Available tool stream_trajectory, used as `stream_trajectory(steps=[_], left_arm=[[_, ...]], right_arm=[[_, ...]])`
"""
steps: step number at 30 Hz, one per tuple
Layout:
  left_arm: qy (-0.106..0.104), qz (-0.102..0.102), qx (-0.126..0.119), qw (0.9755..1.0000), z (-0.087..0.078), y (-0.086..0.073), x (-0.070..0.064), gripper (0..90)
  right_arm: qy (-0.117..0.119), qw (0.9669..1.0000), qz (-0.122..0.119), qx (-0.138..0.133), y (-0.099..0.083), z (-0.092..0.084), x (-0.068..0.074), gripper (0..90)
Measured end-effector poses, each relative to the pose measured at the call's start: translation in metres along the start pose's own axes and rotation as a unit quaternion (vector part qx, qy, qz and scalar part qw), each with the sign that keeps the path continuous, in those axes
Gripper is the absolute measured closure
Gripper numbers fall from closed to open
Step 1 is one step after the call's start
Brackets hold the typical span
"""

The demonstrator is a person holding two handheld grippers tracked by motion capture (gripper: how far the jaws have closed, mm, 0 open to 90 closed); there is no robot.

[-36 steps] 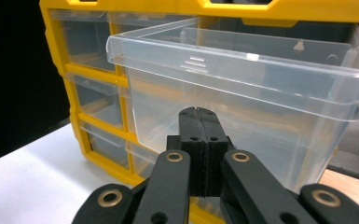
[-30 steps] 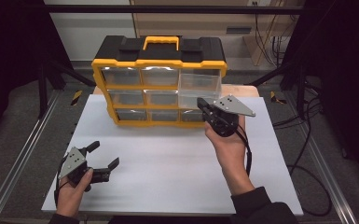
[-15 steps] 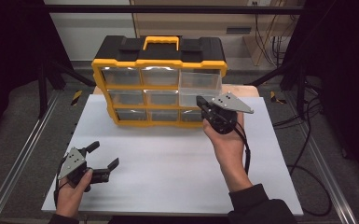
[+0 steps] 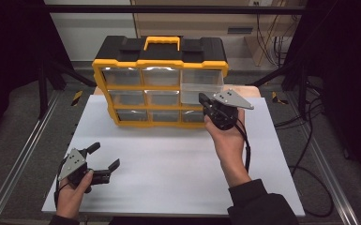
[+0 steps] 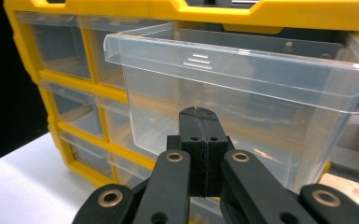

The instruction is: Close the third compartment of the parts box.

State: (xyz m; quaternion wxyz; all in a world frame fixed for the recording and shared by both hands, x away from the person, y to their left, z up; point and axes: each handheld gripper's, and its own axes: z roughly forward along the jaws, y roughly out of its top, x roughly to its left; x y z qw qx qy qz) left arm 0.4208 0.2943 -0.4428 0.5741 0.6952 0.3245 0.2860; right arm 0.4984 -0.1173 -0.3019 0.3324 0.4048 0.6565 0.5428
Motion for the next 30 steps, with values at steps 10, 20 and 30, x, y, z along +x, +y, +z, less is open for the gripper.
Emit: stream_trajectory(steps=[10,20,30], left_arm=[[-0.001,0.000,-0.001,1.0000,0.000,0.000,0.000,2.0],[-0.001,0.000,-0.002,1.0000,-0.001,0.001,0.000,2.0],[0.000,0.000,-0.001,1.0000,-0.001,0.000,0.000,2.0]], right_arm=[[-0.005,1.0000,0.001,0.007,0.003,0.007,-0.002,90.0],[-0.010,0.9999,0.000,0.013,0.006,0.014,-0.006,90.0],[-0.015,0.9998,0.001,0.012,0.006,0.018,-0.008,90.0]])
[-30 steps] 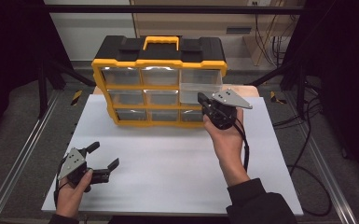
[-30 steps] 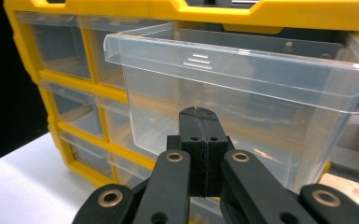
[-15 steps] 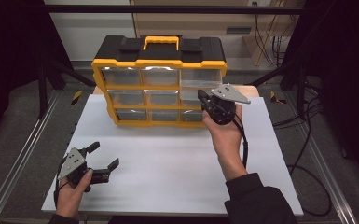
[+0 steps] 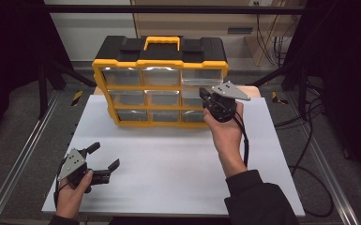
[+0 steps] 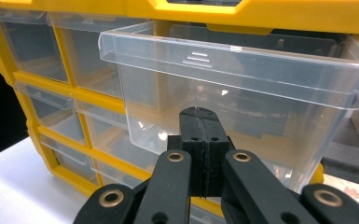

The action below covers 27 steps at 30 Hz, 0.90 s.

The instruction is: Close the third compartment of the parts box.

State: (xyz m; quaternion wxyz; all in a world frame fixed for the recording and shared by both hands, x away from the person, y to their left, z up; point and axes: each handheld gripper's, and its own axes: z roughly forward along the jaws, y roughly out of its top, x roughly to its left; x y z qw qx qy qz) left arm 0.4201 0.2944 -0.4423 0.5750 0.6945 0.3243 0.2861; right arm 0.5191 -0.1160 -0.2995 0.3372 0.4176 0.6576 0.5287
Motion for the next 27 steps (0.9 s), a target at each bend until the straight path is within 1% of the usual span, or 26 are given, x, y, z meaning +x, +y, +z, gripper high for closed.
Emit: stream_trajectory(steps=[4,8,13,19,23,27], left_arm=[[0.002,0.002,0.001,1.0000,0.000,0.000,0.000,2.0],[0.001,0.002,0.000,1.0000,0.000,0.000,0.000,2.0],[0.001,0.002,0.000,1.0000,0.000,0.000,0.000,2.0],[0.001,0.003,0.001,1.0000,0.000,0.000,0.000,2.0],[0.001,0.004,0.002,1.0000,0.000,0.000,-0.001,2.0],[0.001,0.005,0.001,1.0000,0.000,0.001,-0.001,2.0]], right_arm=[[0.000,1.0000,-0.003,0.002,-0.001,0.003,0.001,90.0],[0.004,1.0000,0.000,0.003,-0.004,0.005,0.002,90.0],[0.000,1.0000,0.006,0.001,-0.004,0.008,0.002,90.0],[-0.007,1.0000,-0.006,0.002,-0.006,0.009,0.003,90.0],[-0.008,0.9999,-0.006,0.002,-0.006,0.011,0.002,90.0],[-0.010,0.9999,0.002,0.006,-0.008,0.015,0.000,90.0]])
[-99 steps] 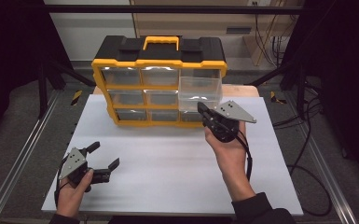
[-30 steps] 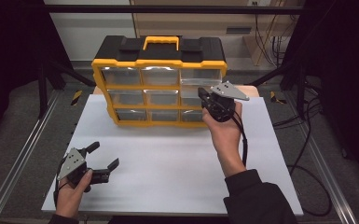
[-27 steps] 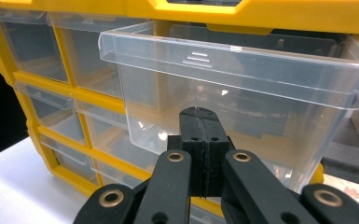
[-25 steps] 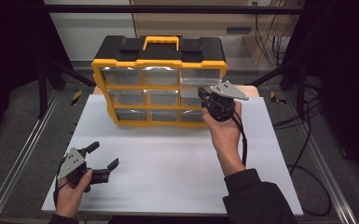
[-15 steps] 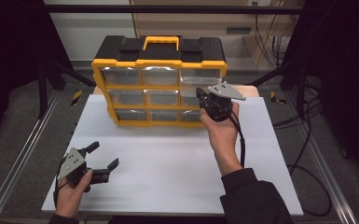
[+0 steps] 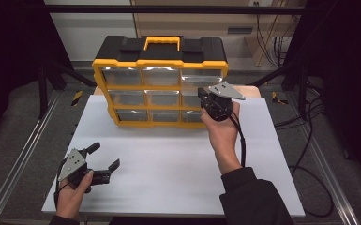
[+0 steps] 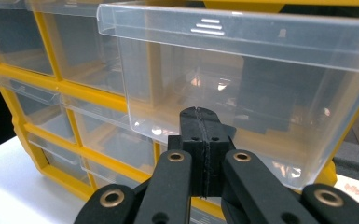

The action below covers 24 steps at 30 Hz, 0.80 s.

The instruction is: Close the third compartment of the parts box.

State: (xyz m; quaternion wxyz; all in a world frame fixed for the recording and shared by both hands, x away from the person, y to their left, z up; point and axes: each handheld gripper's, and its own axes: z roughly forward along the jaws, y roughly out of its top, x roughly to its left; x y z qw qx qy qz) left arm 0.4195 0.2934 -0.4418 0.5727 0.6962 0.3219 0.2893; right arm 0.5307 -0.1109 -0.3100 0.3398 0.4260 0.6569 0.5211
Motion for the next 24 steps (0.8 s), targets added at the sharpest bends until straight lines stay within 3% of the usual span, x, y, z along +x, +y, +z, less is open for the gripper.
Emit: stream_trajectory(steps=[6,24], left_arm=[[-0.002,-0.009,-0.003,1.0000,-0.0002,-0.0004,0.0013,2.0],[-0.001,-0.007,-0.005,1.0000,-0.0011,0.0002,0.0012,2.0]], right_arm=[[-0.004,1.0000,-0.001,-0.003,-0.0008,0.0020,0.0000,90.0],[-0.003,1.0000,0.006,-0.002,0.0017,0.0100,-0.0004,90.0]])
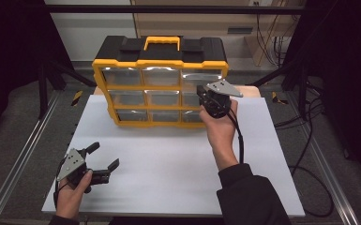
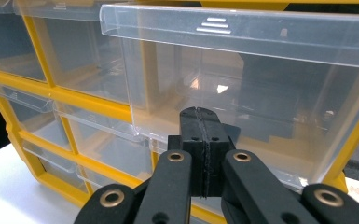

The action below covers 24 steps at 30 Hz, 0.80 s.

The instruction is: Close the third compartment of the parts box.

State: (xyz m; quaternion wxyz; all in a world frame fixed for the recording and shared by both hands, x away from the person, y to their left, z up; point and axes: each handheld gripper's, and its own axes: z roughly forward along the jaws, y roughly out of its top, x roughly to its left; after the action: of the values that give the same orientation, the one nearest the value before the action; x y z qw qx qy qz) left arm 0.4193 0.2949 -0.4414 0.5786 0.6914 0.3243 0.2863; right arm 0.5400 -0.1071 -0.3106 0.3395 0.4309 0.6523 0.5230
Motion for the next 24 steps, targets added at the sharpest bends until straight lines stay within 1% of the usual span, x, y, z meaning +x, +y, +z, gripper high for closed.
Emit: stream_trajectory(steps=[24], left_arm=[[0.000,0.001,0.000,1.0000,-0.0001,0.0002,0.0002,2.0]], right_arm=[[-0.003,1.0000,0.003,-0.003,-0.0005,0.0025,0.0008,90.0]])
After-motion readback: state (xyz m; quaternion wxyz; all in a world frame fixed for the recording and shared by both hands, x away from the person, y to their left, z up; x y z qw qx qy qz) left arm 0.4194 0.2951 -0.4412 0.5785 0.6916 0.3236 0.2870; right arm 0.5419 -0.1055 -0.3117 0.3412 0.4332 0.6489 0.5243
